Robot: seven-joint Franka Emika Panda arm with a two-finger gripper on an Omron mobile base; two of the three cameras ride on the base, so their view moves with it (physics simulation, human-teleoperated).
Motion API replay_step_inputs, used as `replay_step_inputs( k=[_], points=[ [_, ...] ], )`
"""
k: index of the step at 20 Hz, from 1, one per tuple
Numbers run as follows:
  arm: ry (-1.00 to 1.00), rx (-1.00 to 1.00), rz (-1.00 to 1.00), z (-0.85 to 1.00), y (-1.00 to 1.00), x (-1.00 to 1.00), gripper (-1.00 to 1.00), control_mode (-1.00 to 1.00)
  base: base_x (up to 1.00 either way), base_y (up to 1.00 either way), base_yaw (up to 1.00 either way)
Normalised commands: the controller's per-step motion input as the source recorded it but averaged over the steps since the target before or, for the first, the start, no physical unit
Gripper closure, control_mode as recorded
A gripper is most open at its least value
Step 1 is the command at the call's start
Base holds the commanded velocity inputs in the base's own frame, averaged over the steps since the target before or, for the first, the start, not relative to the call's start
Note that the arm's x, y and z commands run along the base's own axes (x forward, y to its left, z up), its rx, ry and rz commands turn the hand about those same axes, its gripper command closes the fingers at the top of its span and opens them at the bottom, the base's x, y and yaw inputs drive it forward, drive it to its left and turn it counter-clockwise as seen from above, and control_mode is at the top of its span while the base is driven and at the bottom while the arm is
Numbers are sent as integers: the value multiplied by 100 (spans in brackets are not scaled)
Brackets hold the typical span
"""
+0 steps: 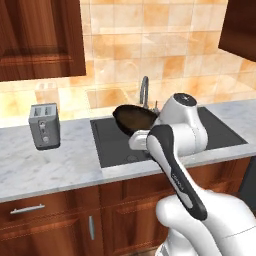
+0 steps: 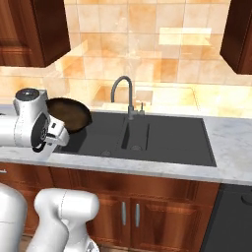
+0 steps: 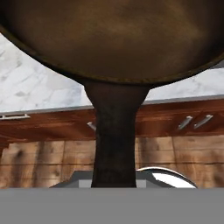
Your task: Move the pot and pan from the stove into the sink.
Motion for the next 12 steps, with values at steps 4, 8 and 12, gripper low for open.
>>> replay_step_inputs(
  k=[4, 8, 12],
  points=[
    [27, -3, 3, -17, 0, 26, 100, -100, 0, 0, 0],
    [23, -2, 0, -16, 0, 48, 100, -100, 0, 0, 0],
    [18, -2, 0, -13, 0, 45, 100, -100, 0, 0, 0]
  ],
)
